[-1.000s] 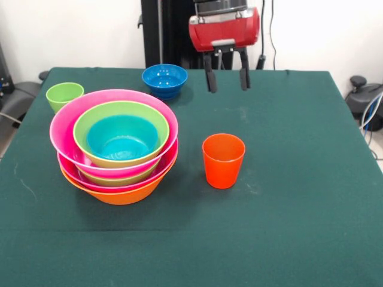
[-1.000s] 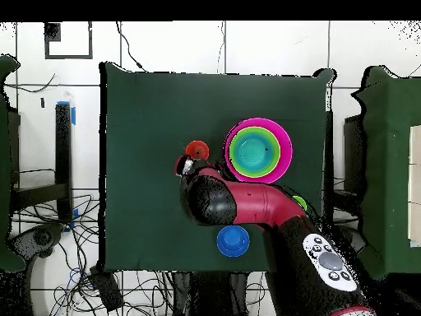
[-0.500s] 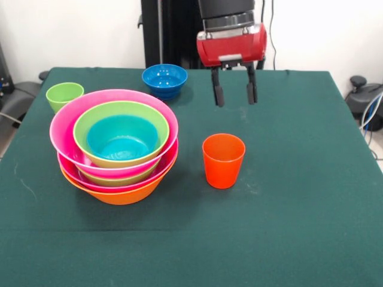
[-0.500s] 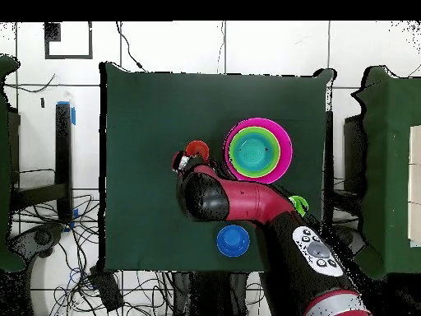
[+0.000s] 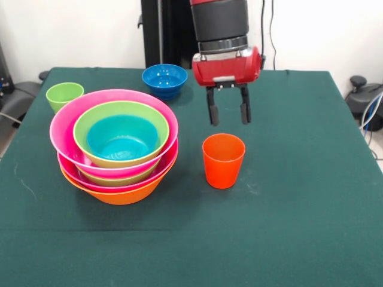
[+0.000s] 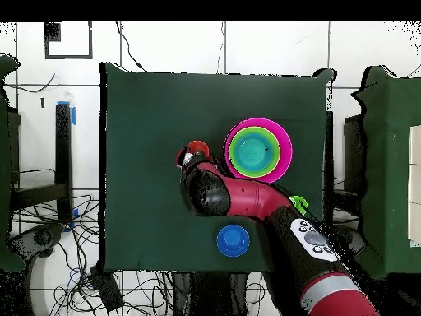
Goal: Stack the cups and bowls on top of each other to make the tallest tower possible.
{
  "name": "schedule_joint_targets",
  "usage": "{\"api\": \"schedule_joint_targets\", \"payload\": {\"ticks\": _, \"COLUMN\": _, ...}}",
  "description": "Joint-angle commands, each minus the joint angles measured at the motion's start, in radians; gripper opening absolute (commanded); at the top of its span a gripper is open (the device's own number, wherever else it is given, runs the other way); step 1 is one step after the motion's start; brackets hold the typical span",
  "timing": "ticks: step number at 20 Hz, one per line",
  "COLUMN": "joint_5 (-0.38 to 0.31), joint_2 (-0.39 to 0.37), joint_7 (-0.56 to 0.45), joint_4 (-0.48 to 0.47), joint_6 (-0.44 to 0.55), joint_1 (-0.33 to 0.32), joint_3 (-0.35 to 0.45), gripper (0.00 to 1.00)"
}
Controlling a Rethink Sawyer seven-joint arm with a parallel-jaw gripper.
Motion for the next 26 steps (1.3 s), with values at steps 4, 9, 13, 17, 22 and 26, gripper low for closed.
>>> {"api": "schedule_joint_targets", "payload": {"ticks": 4, "joint_5": 0.009, "joint_2": 0.092, "joint_7": 0.144, "joint_4": -0.064, "joint_6": -0.071, "joint_1": 0.023, "joint_3": -0.032, "gripper": 1.0}}
{"api": "schedule_joint_targets", "payload": {"ticks": 9, "joint_5": 0.009, "joint_2": 0.125, "joint_7": 0.151, "joint_4": -0.075, "joint_6": -0.102, "joint_1": 0.031, "joint_3": -0.03, "gripper": 1.0}}
{"api": "schedule_joint_targets", "payload": {"ticks": 13, "joint_5": 0.023, "joint_2": 0.145, "joint_7": 0.165, "joint_4": -0.076, "joint_6": -0.124, "joint_1": 0.042, "joint_3": -0.016, "gripper": 1.0}}
{"api": "schedule_joint_targets", "payload": {"ticks": 17, "joint_5": 0.042, "joint_2": 0.16, "joint_7": 0.185, "joint_4": -0.073, "joint_6": -0.151, "joint_1": 0.057, "joint_3": -0.007, "gripper": 1.0}}
{"api": "schedule_joint_targets", "payload": {"ticks": 22, "joint_5": 0.051, "joint_2": 0.183, "joint_7": 0.195, "joint_4": -0.078, "joint_6": -0.176, "joint_1": 0.061, "joint_3": 0.008, "gripper": 1.0}}
{"api": "schedule_joint_targets", "payload": {"ticks": 26, "joint_5": 0.052, "joint_2": 0.205, "joint_7": 0.193, "joint_4": -0.085, "joint_6": -0.197, "joint_1": 0.058, "joint_3": 0.013, "gripper": 1.0}}
